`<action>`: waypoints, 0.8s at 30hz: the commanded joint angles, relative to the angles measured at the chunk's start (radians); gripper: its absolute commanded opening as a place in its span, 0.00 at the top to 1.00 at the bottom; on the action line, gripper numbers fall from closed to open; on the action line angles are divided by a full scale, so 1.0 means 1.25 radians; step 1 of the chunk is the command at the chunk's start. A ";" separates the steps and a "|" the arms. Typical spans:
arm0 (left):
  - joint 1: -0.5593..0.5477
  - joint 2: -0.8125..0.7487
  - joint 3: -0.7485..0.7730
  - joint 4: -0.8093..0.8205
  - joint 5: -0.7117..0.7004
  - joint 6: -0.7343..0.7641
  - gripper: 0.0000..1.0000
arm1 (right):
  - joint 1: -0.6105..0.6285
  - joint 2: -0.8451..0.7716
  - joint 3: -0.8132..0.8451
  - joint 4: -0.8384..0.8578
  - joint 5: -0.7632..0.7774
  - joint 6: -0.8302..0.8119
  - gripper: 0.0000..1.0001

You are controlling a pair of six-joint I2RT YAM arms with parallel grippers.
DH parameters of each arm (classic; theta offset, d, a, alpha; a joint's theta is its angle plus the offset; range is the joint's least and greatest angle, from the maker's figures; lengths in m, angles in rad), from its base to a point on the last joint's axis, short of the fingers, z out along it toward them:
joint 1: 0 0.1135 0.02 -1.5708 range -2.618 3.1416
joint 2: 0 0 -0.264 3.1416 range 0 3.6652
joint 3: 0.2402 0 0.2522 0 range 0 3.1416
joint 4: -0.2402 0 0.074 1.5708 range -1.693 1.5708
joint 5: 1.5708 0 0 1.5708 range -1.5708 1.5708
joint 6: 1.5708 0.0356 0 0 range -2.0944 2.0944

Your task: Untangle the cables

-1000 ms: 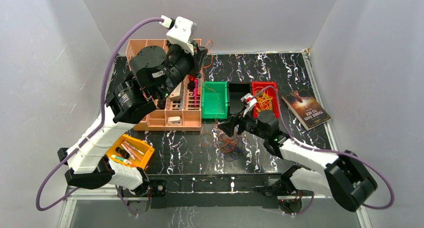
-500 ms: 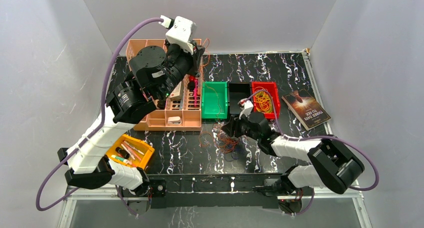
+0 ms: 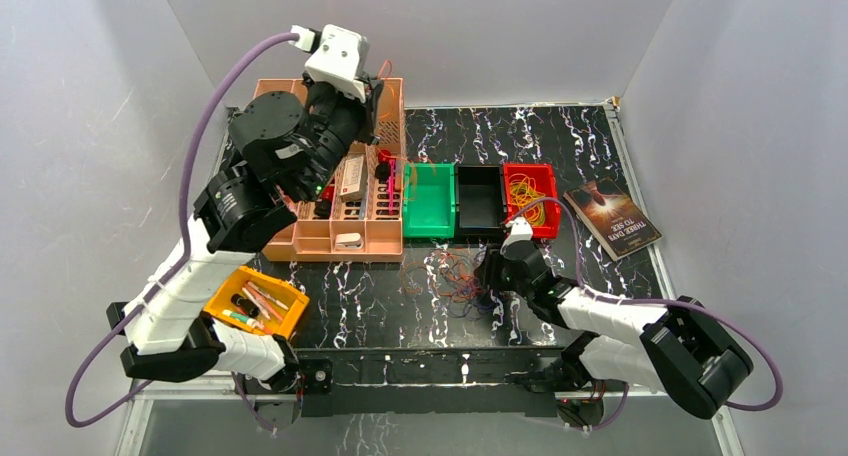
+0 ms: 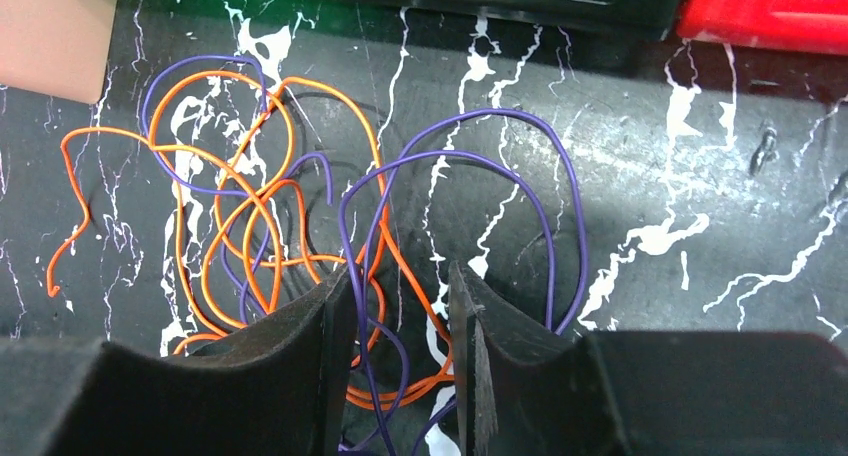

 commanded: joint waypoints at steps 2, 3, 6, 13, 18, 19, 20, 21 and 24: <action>-0.004 -0.039 0.038 0.021 -0.024 0.034 1.00 | 0.002 -0.046 -0.005 -0.040 0.017 0.031 0.53; -0.003 -0.039 0.040 0.017 -0.020 0.033 1.00 | 0.003 -0.063 -0.006 -0.037 0.001 0.025 0.51; -0.003 -0.036 0.041 0.004 -0.008 0.026 1.00 | 0.003 -0.143 -0.009 -0.021 -0.065 -0.008 0.42; -0.003 -0.040 0.012 -0.001 0.018 -0.002 1.00 | 0.003 -0.363 0.019 -0.064 -0.090 -0.055 0.29; -0.004 -0.037 -0.006 -0.006 0.046 -0.027 1.00 | 0.003 -0.464 0.054 -0.108 -0.086 -0.106 0.25; -0.003 -0.037 -0.008 -0.006 0.051 -0.030 1.00 | 0.003 -0.480 0.082 -0.117 -0.085 -0.117 0.25; -0.003 -0.035 -0.010 -0.007 0.058 -0.035 1.00 | 0.002 -0.491 0.098 -0.127 -0.083 -0.131 0.24; -0.003 -0.032 -0.012 -0.007 0.066 -0.039 1.00 | 0.003 -0.499 0.114 -0.139 -0.079 -0.138 0.24; -0.003 -0.022 -0.019 -0.009 0.089 -0.053 1.00 | 0.002 -0.518 0.158 -0.172 -0.061 -0.153 0.23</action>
